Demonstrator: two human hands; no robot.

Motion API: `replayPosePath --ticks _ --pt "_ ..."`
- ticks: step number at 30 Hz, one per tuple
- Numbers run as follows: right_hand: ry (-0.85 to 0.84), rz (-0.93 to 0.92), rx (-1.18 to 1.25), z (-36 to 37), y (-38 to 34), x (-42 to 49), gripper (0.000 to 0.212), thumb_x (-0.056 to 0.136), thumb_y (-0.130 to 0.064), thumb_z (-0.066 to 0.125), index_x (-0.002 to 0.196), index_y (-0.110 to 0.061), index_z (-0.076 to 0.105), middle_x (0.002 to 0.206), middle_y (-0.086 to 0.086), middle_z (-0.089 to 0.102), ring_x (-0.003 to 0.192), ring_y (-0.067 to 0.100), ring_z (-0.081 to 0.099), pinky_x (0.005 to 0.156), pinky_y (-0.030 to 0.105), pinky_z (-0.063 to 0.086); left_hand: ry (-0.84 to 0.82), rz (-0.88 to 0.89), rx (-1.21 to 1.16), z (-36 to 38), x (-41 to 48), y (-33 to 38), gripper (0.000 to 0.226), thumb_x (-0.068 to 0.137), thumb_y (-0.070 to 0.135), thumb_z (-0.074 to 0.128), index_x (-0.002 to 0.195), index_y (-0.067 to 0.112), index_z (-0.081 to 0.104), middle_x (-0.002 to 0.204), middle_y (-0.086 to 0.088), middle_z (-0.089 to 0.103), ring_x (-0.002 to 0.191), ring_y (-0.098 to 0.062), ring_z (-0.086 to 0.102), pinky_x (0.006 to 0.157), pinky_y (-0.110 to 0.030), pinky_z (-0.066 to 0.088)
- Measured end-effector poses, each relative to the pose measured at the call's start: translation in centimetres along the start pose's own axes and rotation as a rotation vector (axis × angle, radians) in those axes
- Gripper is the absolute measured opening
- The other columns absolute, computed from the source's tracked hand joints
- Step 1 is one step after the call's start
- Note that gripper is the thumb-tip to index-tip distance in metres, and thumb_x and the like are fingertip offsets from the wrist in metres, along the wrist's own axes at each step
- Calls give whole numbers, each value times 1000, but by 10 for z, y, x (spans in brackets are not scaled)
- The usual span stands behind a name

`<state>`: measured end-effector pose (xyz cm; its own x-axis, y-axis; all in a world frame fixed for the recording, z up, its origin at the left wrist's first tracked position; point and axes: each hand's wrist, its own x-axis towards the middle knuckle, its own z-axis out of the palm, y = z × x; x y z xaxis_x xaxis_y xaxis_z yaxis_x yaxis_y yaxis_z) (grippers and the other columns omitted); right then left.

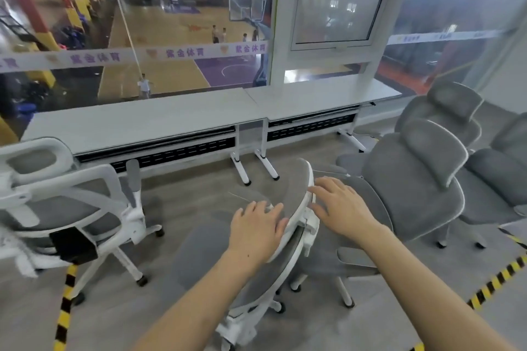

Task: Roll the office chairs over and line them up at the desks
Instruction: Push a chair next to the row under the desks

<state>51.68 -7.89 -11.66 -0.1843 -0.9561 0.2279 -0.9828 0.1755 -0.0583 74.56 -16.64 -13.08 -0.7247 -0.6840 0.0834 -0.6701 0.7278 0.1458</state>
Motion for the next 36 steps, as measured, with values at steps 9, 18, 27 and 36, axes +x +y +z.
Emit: replayPosePath --ticks 9,18,27,36 --pt "-287 -573 -54 16 66 103 73 94 -77 22 140 -35 59 155 -9 47 153 15 26 124 43 26 17 -258 50 40 12 36 44 99 56 37 129 42 66 108 -3 74 98 -27 71 78 -45 57" --pt "-67 -748 245 66 83 104 58 100 -71 33 120 -27 66 107 -9 61 105 20 54 97 41 47 -33 -609 220 25 2 79 41 111 53 25 152 50 29 122 -3 53 114 -29 48 92 -47 30" --pt "111 -689 265 78 22 77 62 96 -77 30 109 -32 71 93 -9 56 92 21 53 92 40 44 -44 -764 152 10 -37 49 56 105 19 48 150 50 33 140 3 47 139 -25 40 121 -56 18" --pt "263 -499 269 92 -75 33 52 95 -74 42 98 -34 74 85 -6 55 81 22 51 79 40 41 26 -792 81 10 -87 -28 73 99 6 53 151 53 30 159 11 33 144 -19 41 119 -53 29"
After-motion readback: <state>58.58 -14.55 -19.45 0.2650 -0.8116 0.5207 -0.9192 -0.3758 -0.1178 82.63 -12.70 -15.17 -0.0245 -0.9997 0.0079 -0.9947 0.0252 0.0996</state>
